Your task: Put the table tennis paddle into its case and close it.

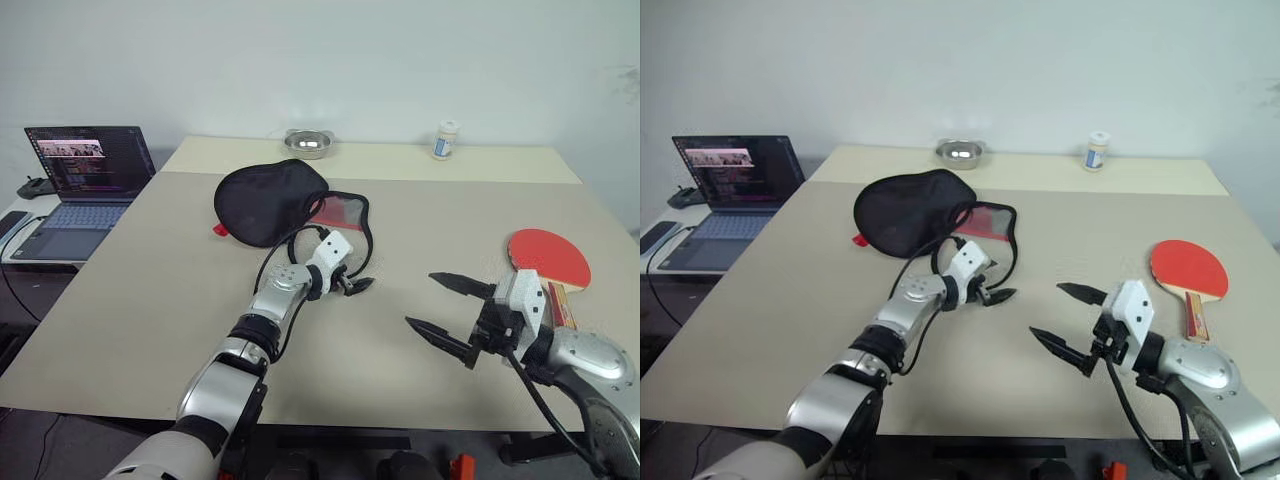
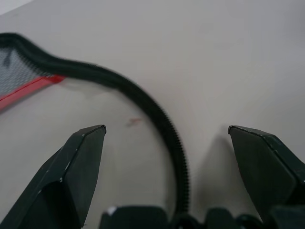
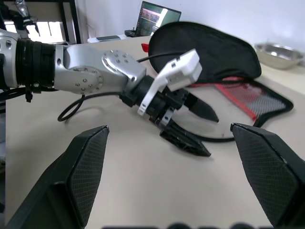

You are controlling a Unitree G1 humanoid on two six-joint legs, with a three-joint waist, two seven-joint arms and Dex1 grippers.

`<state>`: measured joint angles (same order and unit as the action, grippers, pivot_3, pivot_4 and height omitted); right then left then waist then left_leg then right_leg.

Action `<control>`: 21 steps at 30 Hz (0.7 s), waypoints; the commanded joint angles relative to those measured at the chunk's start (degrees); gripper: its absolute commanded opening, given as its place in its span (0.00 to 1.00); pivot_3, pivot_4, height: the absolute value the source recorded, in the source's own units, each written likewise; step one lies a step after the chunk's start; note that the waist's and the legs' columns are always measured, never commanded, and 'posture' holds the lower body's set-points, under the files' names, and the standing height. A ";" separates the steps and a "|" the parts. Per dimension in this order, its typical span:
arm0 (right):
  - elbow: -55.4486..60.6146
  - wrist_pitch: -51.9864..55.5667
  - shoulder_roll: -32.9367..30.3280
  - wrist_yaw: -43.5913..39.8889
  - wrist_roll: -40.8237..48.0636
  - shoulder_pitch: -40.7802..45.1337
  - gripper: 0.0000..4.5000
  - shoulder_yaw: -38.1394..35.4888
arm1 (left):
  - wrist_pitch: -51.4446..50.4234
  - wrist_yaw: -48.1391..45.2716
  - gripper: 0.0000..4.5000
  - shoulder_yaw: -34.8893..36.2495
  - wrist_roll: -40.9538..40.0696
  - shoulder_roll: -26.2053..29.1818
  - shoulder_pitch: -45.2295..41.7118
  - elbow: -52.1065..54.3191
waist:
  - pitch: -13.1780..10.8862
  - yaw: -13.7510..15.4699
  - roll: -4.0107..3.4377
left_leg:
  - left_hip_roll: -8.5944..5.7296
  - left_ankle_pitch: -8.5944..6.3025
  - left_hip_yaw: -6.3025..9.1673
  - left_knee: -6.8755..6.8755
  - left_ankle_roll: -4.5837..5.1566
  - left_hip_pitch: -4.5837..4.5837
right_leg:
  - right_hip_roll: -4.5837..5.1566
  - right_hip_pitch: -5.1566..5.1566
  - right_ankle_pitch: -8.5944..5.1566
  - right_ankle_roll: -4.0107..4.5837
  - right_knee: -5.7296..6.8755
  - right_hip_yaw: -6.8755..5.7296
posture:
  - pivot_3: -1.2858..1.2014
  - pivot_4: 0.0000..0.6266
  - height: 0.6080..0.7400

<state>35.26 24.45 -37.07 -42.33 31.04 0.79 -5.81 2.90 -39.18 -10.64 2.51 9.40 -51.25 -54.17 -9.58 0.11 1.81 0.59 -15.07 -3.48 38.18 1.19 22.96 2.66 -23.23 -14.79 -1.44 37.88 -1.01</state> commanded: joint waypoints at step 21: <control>2.26 -0.54 -0.10 2.25 0.04 0.51 1.00 -1.45 | -10.38 -2.95 0.22 1.31 0.95 -1.75 -1.78 -2.49 | 0.01 0.00 0.01 | -0.03 0.00 -0.01 0.02 0.00 -0.02 | 0.07 0.02 0.00 0.01 0.03 -0.01 | 0.52 0.24 1.00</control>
<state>35.81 24.66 -37.05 -40.26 30.57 0.84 -5.70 -6.20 -41.70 -8.59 2.86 7.82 -53.68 -55.12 -9.57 0.11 1.82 0.55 -15.06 -3.49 38.19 1.19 22.94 2.73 -23.21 -14.78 -1.44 37.91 -1.02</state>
